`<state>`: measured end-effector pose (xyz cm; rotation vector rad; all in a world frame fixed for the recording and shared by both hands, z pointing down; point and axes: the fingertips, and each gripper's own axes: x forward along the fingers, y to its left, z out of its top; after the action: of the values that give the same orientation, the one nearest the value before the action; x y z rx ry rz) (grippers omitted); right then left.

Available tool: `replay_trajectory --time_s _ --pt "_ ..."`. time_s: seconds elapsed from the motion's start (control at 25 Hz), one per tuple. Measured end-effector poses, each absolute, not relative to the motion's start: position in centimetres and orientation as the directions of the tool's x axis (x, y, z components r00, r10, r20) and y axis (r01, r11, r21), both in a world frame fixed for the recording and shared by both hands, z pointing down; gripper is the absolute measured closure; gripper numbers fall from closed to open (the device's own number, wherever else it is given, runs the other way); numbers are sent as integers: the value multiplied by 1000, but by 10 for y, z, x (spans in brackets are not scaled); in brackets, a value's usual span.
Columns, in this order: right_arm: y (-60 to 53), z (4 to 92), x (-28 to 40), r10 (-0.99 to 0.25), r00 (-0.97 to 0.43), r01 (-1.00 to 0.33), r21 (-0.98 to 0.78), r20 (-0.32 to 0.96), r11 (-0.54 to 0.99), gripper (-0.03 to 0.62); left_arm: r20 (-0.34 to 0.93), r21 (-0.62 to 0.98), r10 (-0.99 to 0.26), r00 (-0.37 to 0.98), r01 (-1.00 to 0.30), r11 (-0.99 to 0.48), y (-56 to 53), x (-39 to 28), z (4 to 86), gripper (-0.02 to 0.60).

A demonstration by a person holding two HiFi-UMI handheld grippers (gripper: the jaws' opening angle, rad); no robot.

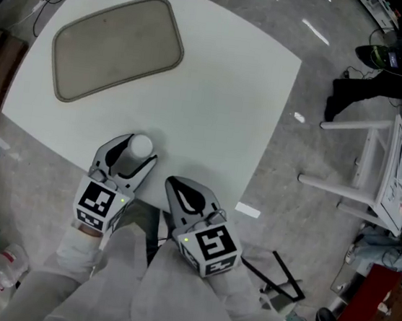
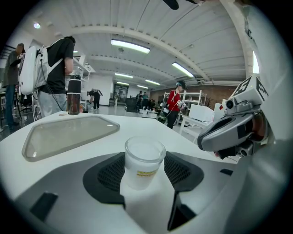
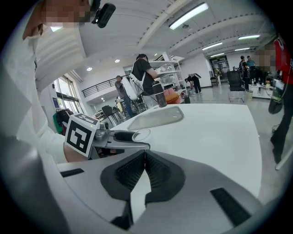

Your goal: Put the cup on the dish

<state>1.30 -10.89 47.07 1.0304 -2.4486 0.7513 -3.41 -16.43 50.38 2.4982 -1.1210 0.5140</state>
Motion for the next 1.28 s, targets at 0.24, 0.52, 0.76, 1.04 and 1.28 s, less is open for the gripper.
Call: replay_trajectory --time_s 0.24,0.52,0.76,1.04,1.28 --pt "-109 472 15 -535 -658 -741 -330 530 584 582 457 163 -634 624 -759 -630 -168 -31 505 330" --pt "-111 473 19 -544 -648 -749 -318 533 582 582 434 153 -639 635 -751 -643 -168 -30 503 330" --pt "-114 474 19 -547 -642 -754 -309 537 580 582 435 155 -621 652 -734 -661 -167 -29 504 330" --pt "-122 476 17 -552 -640 -752 -286 535 594 582 432 163 -613 661 -726 -668 -166 -32 502 330" --pt "-130 475 8 -549 -641 -753 -298 537 587 582 410 177 -625 664 -730 -660 -170 -42 499 330"
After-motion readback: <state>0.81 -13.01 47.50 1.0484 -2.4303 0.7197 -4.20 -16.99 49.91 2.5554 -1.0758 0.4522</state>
